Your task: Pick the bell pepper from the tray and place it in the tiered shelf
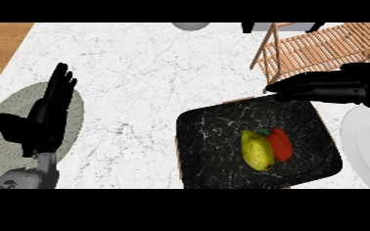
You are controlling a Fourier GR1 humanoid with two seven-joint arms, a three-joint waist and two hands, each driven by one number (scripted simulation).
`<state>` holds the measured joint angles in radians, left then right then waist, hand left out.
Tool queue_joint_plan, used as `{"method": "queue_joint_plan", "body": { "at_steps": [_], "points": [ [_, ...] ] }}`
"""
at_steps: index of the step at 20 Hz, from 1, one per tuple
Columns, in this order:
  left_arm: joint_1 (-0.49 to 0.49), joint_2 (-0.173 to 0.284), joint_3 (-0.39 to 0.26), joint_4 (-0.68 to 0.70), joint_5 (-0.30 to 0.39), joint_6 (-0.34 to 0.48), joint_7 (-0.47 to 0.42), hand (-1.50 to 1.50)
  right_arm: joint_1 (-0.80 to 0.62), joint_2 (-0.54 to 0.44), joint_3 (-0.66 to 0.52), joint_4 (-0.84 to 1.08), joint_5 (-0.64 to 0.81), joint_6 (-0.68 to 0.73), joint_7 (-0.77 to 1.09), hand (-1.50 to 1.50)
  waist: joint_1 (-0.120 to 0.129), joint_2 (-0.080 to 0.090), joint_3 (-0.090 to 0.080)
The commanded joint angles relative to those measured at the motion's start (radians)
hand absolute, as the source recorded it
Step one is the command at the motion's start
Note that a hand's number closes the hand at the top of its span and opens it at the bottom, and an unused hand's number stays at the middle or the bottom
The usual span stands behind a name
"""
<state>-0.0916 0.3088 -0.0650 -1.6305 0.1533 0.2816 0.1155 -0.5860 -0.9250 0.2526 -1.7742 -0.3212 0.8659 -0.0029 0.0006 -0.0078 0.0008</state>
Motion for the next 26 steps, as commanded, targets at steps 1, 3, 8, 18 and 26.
{"method": "queue_joint_plan", "body": {
  "at_steps": [1,3,8,18,26],
  "points": [
    [-0.025,-0.026,-0.023,-0.015,-0.033,0.039,0.025,0.00,-0.030,0.013,0.062,-0.161,0.200,-0.053,0.083,-1.50,-0.003,0.002,-0.001],
    [0.024,-0.008,-0.007,-0.040,-0.019,0.017,0.019,0.00,0.063,0.012,0.081,-0.257,0.278,-0.094,0.118,-1.50,-0.011,0.000,0.000],
    [-0.006,-0.001,0.001,-0.071,-0.029,0.000,0.060,0.00,-0.013,0.072,0.084,-0.207,0.337,-0.028,0.212,-1.50,0.010,0.007,-0.001],
    [0.026,-0.016,0.039,0.002,-0.022,-0.042,-0.032,0.00,0.212,0.077,0.289,-0.280,0.915,-0.183,0.155,-1.50,0.001,0.008,0.000],
    [-0.041,-0.083,0.031,0.061,-0.076,-0.024,-0.005,0.00,0.258,0.145,0.209,-0.069,1.049,-0.259,-0.097,-1.50,-0.001,0.009,-0.001]
  ]
}}
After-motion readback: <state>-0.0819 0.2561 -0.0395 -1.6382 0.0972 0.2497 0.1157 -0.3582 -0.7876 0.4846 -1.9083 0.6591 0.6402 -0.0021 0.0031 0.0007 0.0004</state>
